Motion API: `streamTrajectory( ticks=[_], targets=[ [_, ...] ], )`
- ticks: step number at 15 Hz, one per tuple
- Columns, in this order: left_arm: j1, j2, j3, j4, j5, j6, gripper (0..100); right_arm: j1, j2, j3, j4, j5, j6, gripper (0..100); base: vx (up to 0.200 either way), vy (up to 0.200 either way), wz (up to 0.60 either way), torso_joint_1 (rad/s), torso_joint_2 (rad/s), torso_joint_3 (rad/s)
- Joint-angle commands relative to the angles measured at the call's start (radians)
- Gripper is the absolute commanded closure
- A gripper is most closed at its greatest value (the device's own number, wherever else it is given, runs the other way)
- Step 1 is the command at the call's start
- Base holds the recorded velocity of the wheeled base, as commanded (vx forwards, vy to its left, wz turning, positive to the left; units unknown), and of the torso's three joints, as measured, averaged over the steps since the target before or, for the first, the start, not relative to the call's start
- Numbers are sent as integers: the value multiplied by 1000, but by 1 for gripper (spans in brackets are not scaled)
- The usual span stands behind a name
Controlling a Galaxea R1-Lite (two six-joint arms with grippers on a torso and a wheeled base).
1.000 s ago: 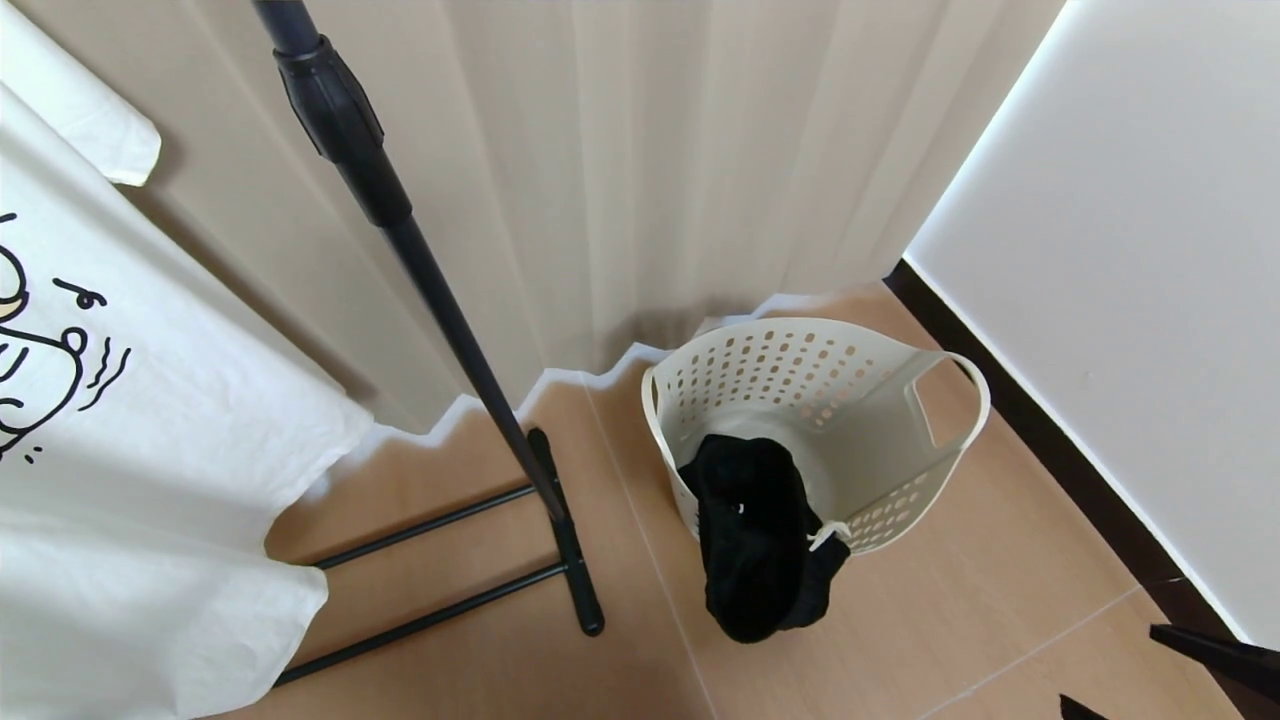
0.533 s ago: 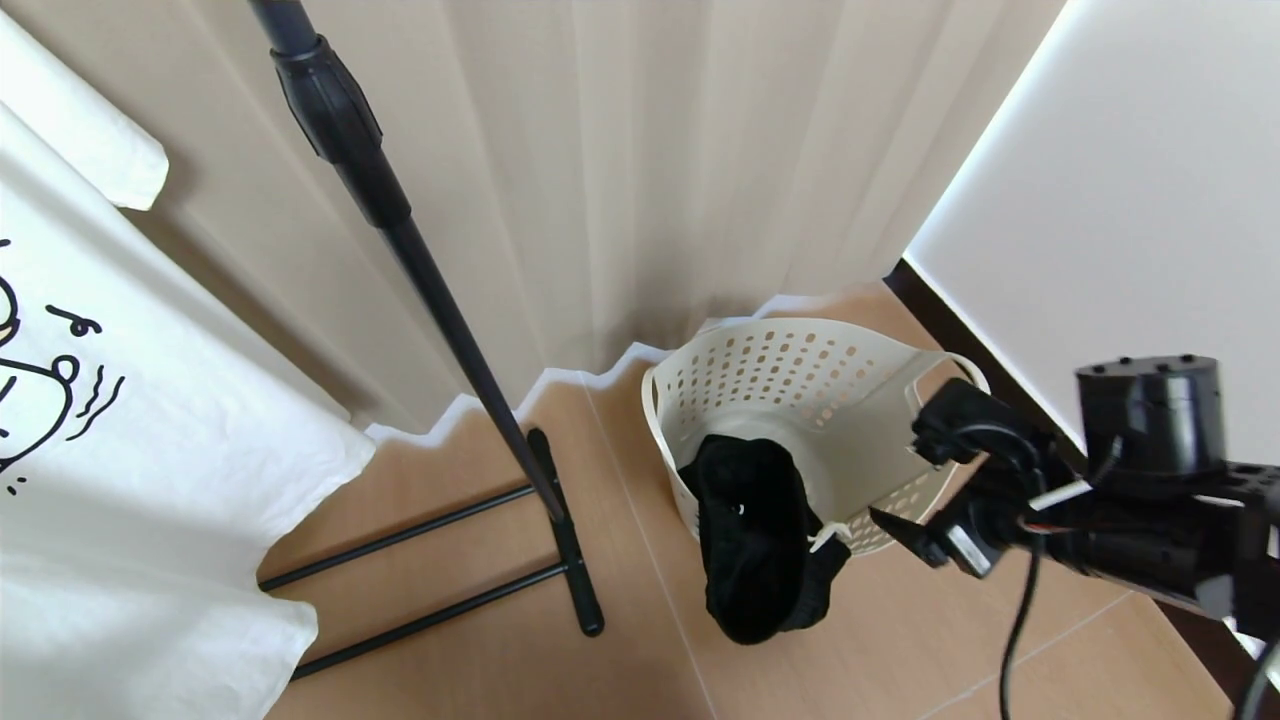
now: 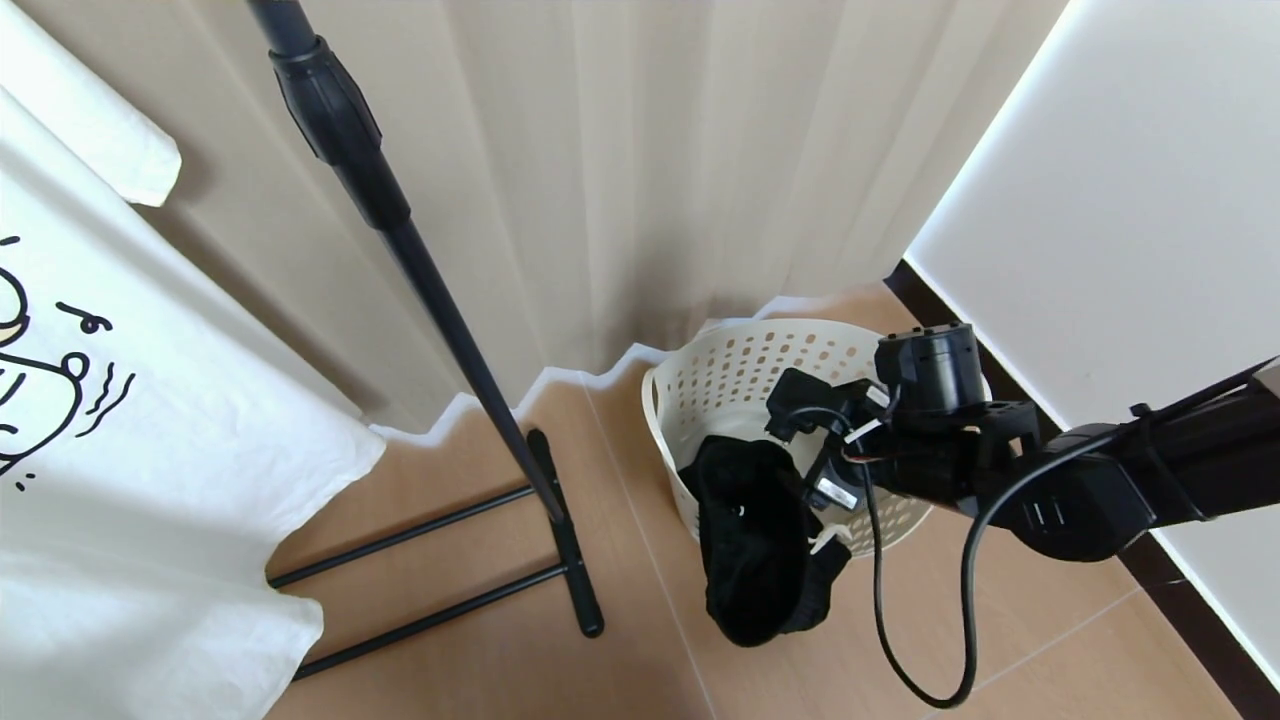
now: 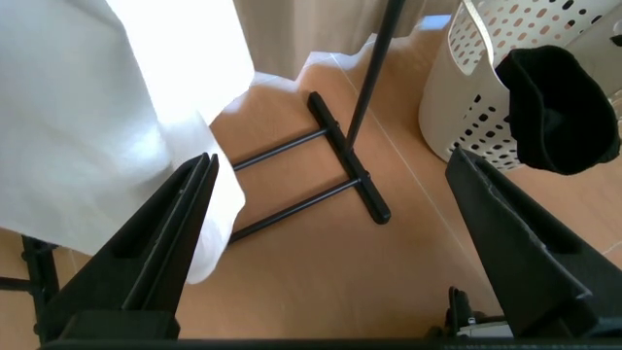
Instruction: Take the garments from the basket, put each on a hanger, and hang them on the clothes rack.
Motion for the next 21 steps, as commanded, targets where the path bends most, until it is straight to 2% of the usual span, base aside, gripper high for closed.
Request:
streamTrajectory(
  ticks=[1,2,4,12,16,21],
  targets=[
    [0,0,0,0,0,2,0,5,78,-48,0,1,-77,0,0,0,0,0,0,0],
    [0,0,0,0,0,0,0,5,101,-60,-2,5,-123,0,0,0,0,0,0,0],
    [0,0,0,0,0,2,0,17,143,-97,0,7,-157,0,0,0,0,0,0,0],
    [0,0,0,0,0,2,0,58,297,-270,-2,7,-155,0,0,0,0,0,0,0],
    [0,0,0,0,0,2,0,49,370,-355,0,1,-152,0,0,0,0,0,0,0],
    [0,0,0,0,0,2,0,20,391,-408,9,1,-152,0,0,0,0,0,0,0]
  ],
)
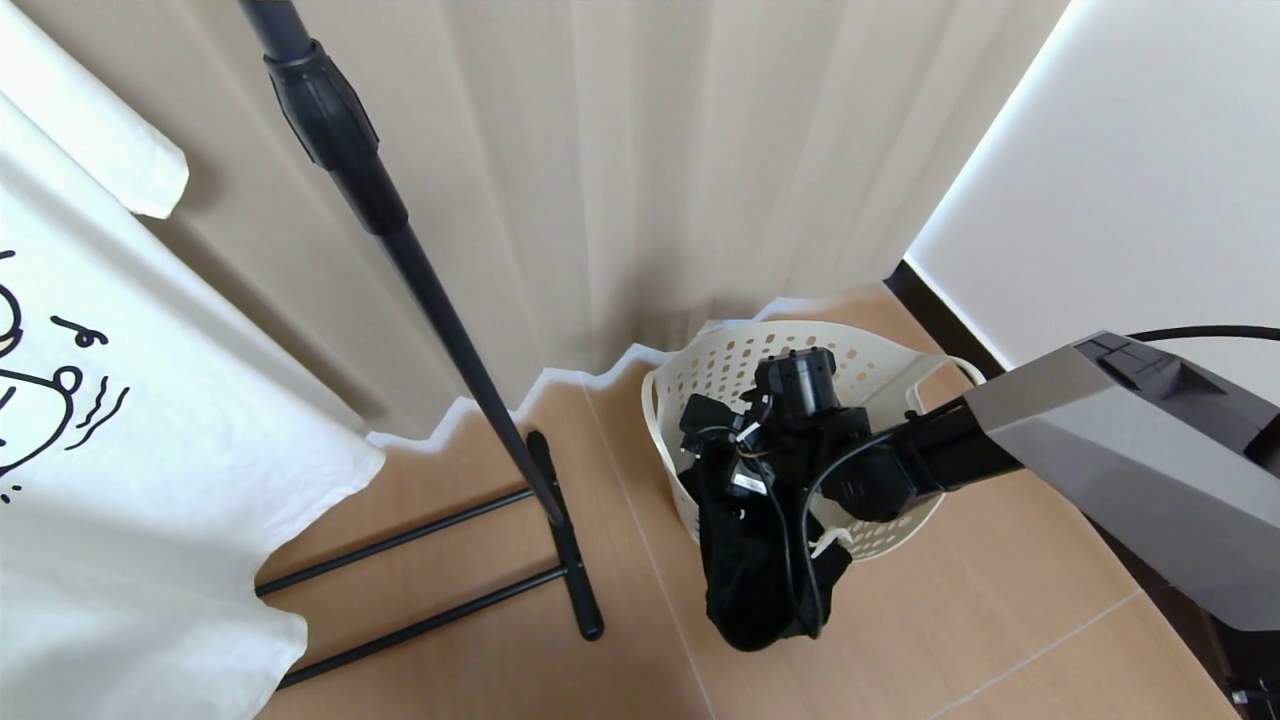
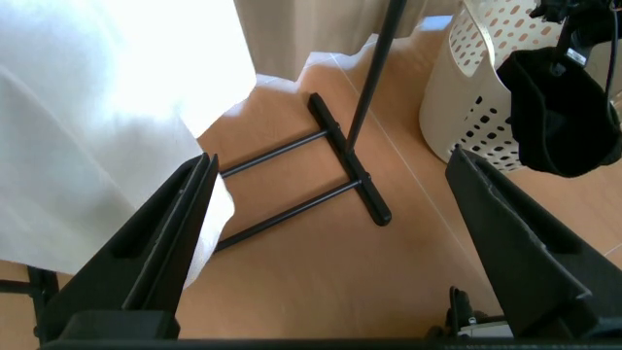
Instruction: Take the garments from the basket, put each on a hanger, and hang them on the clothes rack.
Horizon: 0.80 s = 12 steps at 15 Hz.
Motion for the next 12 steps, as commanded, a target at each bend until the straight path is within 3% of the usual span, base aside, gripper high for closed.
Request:
streamTrajectory(
  ticks=[1,9,10,12],
  targets=[
    [0,0,0,0,0,0,0,-10,15,-20,2,0,0,0,0,0,0,0,0,0],
    [0,0,0,0,0,0,0,-22,52,-49,-7,4,20,0,0,0,0,0,0,0],
    [0,0,0,0,0,0,0,-22,52,-51,-7,4,21,100,0,0,0,0,0,0],
    [-2,0,0,0,0,0,0,-22,50,-45,-6,4,40,100,0,0,0,0,0,0]
  ],
)
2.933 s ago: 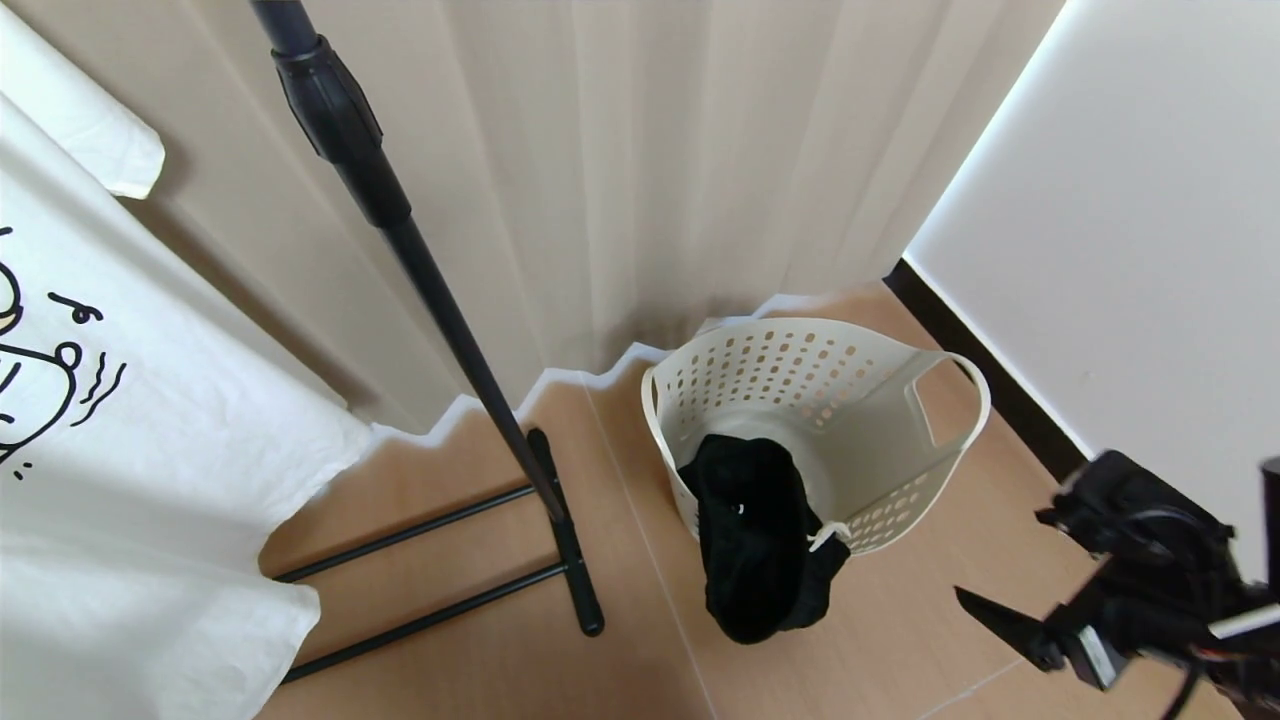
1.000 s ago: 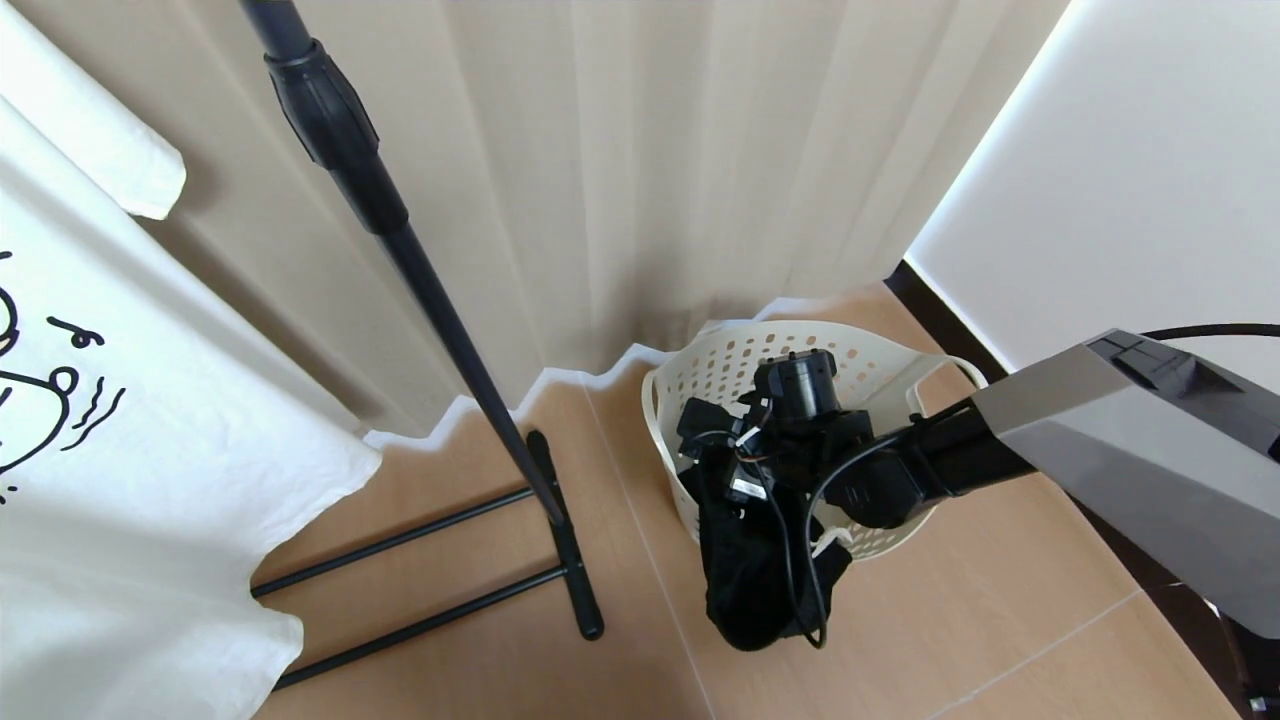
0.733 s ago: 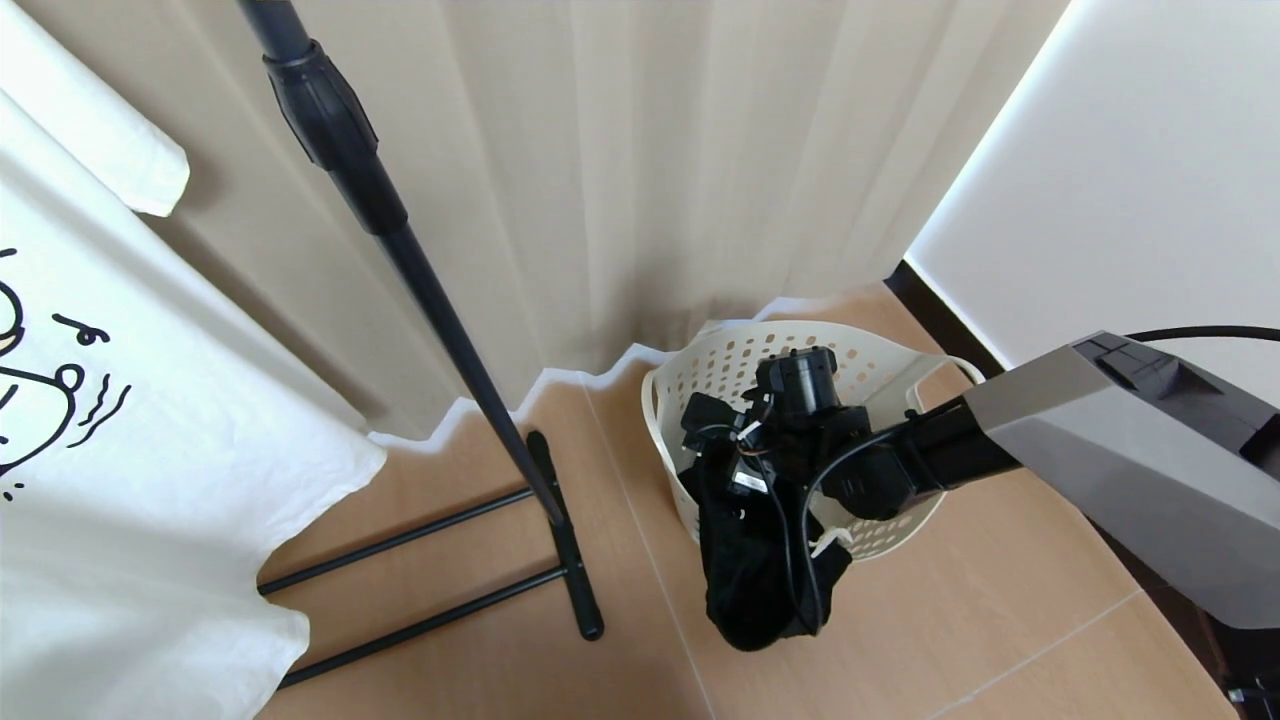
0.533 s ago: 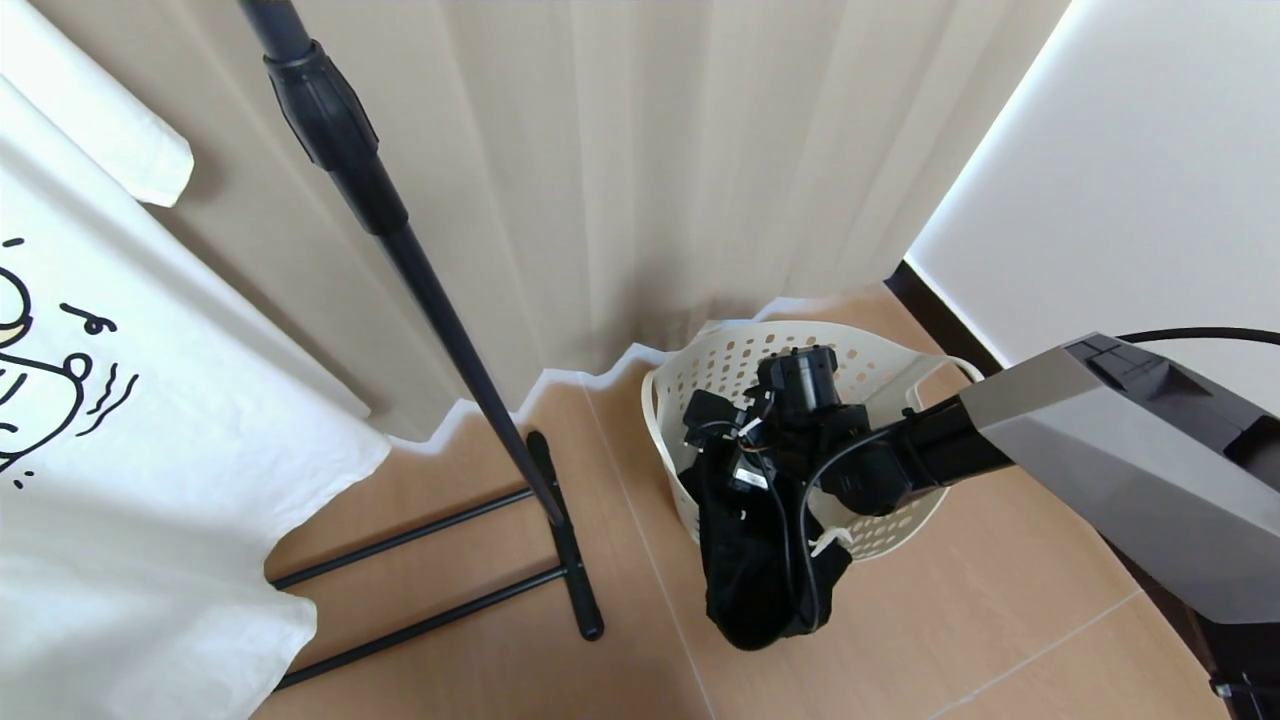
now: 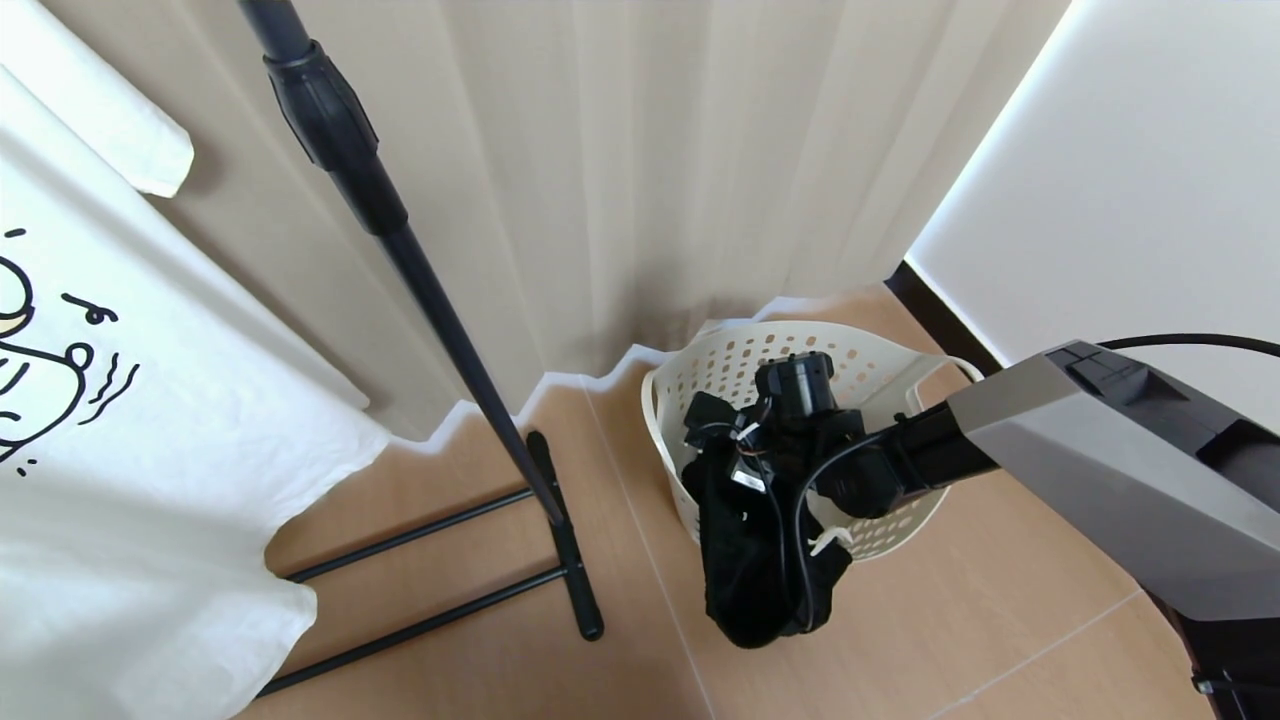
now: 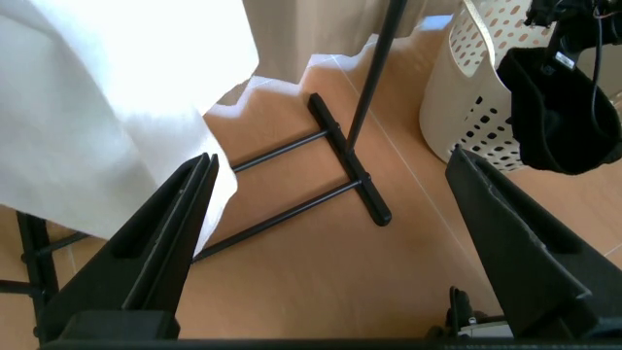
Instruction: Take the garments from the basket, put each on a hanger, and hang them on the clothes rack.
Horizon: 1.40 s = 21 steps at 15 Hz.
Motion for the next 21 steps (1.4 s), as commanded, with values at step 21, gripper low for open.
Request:
streamTrajectory(
  ticks=[21],
  targets=[
    [-2,0,0,0,0,1,0,197,-779,872,-525,3,736,100,0,0,0,0,0,0]
  ],
)
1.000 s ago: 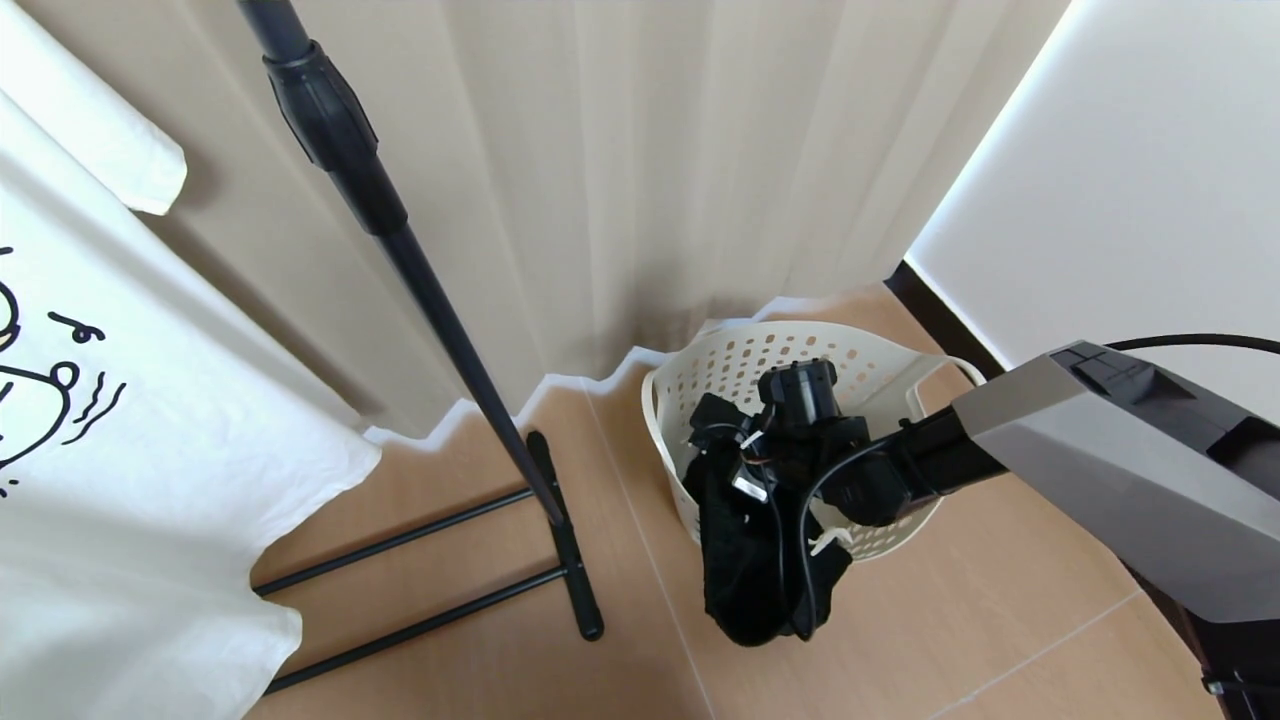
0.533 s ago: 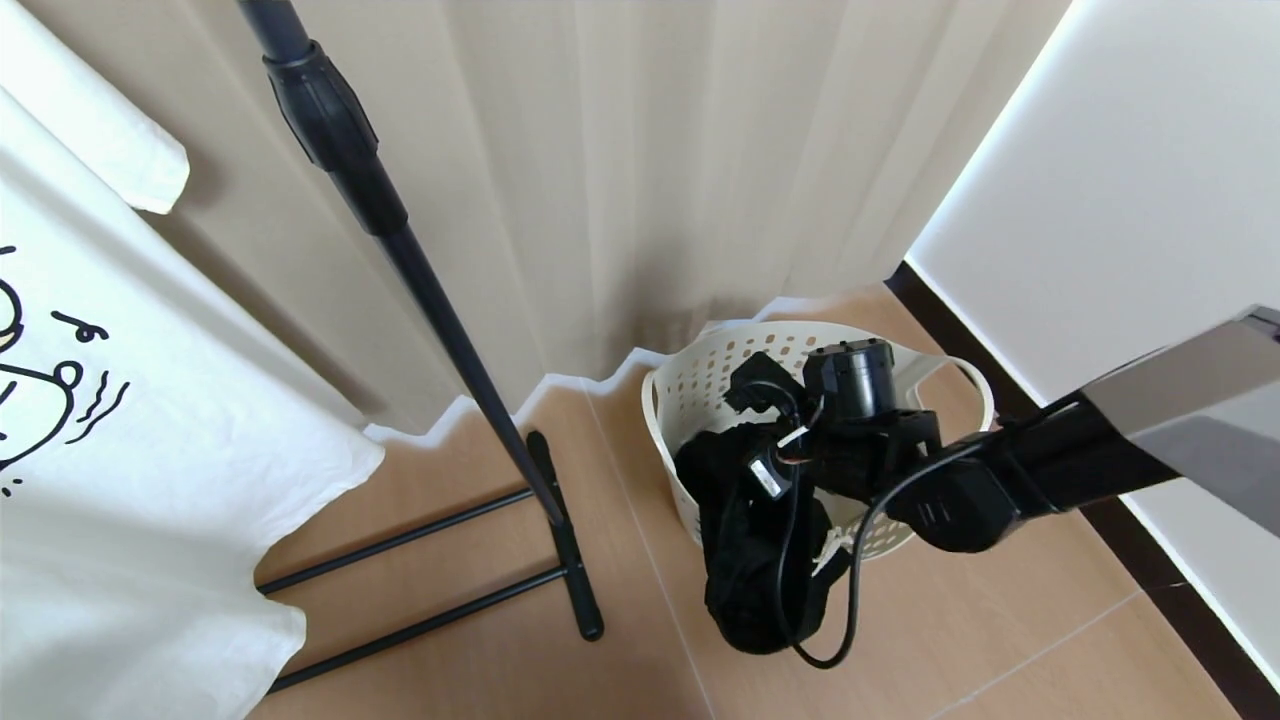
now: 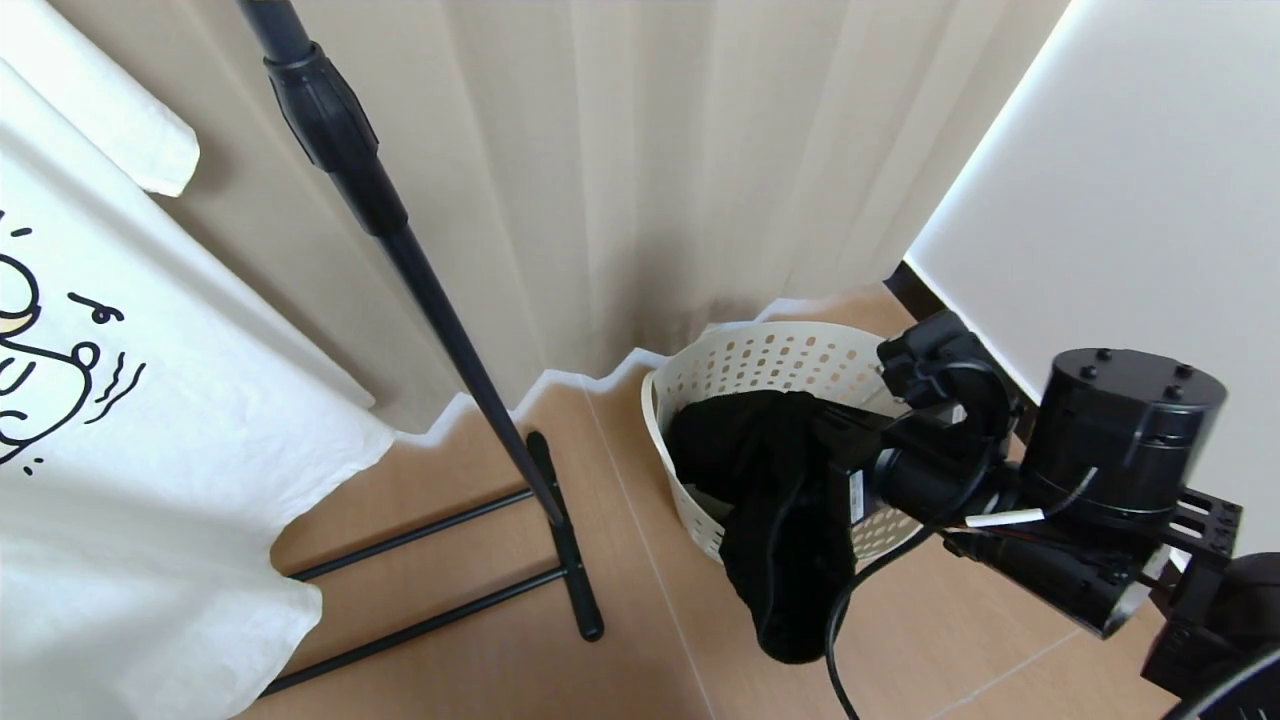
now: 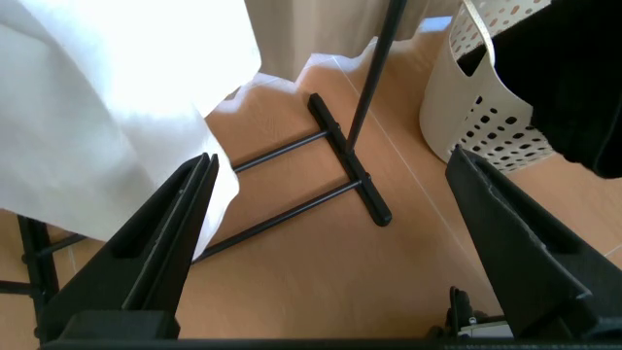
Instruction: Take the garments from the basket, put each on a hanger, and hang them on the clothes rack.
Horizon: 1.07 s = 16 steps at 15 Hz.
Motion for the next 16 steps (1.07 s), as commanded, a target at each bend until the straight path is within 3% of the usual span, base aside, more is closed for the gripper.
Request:
streamTrajectory(
  ticks=[1,4,13,16],
  targets=[
    [-1,0,0,0,0,0,0,16,-38,31,-38,-4,5,100,0,0,0,0,0,0],
    [-1,1,0,2,-1,2,0,16,-1,33,-94,-26,5,100,0,0,0,1,1,35],
    [-1,0,0,0,0,2,0,2,-4,37,-120,-30,2,100,0,0,0,3,2,192],
    [-1,0,0,2,-1,2,0,2,8,30,-120,-111,-7,100,0,0,0,-2,4,206]
  ],
)
